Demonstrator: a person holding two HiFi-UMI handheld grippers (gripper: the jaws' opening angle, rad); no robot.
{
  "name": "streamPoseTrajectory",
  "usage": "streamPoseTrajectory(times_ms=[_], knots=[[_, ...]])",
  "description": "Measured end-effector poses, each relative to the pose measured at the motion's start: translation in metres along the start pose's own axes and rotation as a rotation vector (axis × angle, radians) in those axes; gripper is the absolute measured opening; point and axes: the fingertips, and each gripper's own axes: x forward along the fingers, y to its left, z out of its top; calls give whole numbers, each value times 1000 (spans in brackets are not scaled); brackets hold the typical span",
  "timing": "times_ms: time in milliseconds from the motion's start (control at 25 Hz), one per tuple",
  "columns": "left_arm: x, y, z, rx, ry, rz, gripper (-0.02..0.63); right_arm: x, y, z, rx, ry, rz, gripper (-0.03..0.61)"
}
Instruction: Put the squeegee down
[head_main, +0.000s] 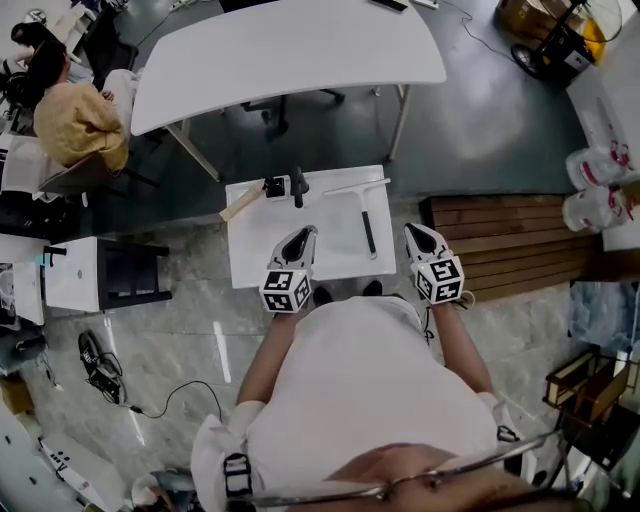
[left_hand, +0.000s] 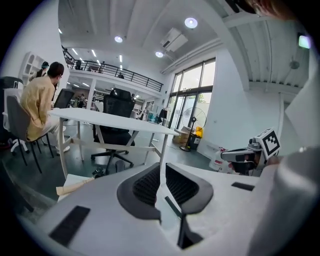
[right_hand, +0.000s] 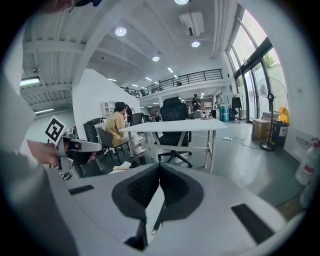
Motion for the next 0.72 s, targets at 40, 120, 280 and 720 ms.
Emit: streamPoseTrajectory(times_ms=[40,120,280,720], knots=[[-3,2,5,8,-13,3,32,0,0,3,-4,-8,-2,6],[-8,7,11,11,-34,10,9,-1,0,8,-10,-18,-7,6],[-10,10,15,4,-49,13,5,-5,-2,13,-10,-24,-18,6],[-7,5,16,23,-46,-10,5,-8,-4,11,-16,-19,-47,5]])
